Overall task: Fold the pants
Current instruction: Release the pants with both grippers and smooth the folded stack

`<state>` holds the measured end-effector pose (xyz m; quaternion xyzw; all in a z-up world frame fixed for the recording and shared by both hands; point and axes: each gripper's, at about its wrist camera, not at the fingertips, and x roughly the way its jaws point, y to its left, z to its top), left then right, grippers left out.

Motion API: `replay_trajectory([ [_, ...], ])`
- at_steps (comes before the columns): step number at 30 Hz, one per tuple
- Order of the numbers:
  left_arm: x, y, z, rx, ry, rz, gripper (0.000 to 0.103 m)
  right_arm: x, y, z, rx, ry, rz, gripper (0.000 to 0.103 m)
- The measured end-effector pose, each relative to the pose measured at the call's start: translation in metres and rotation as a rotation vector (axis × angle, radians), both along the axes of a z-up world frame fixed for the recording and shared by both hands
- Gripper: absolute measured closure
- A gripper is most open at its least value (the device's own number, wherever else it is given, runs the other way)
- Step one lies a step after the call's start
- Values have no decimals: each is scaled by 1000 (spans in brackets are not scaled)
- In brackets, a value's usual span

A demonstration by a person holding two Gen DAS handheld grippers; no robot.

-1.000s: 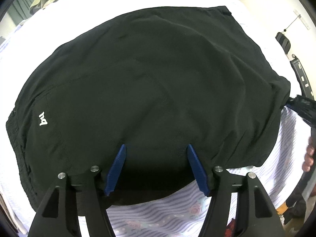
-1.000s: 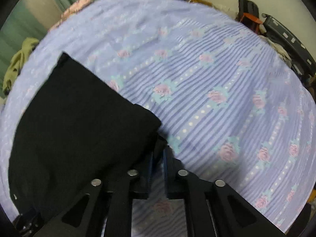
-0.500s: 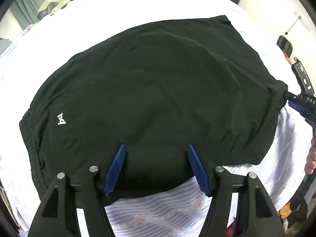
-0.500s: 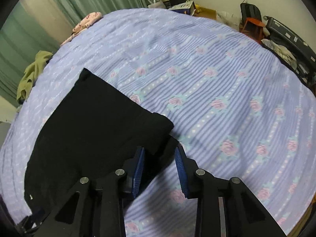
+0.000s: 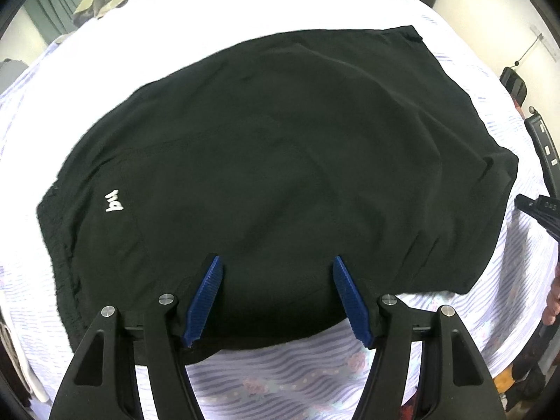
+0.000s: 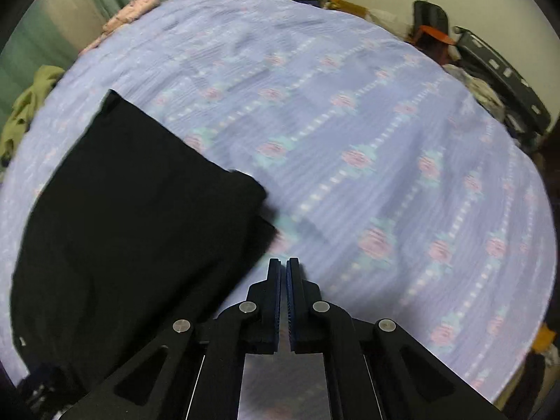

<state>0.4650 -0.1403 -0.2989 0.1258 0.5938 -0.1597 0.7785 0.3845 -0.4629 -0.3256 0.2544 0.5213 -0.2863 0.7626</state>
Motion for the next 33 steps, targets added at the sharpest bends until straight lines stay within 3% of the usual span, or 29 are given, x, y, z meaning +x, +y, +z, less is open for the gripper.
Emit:
replay_trajectory([
  [1,-2,2,4,-2,-9,0,38,-3,2,5,0,-5,2,94],
  [3,-10,13,20,-17,-51,-1,38,-9,16,24,-8,-41,45,61],
  [5,-19,29,36,-15,-95,11,36,-13,38,46,-29,-84,106,49],
  [8,-33,74,60,-33,-150,74,30,-13,76,71,-49,-113,216,49],
  [11,-40,117,66,-31,-160,146,30,-12,112,78,-2,-122,309,49],
  [16,-53,192,53,-55,-126,275,30,-2,174,71,52,-83,467,49],
  [20,-55,226,32,-172,-54,368,30,3,217,66,87,-63,527,49],
  [26,-40,239,7,-342,17,452,37,13,247,55,126,-27,556,49],
  [33,-9,237,-19,-382,90,475,51,8,253,50,131,2,560,49],
])
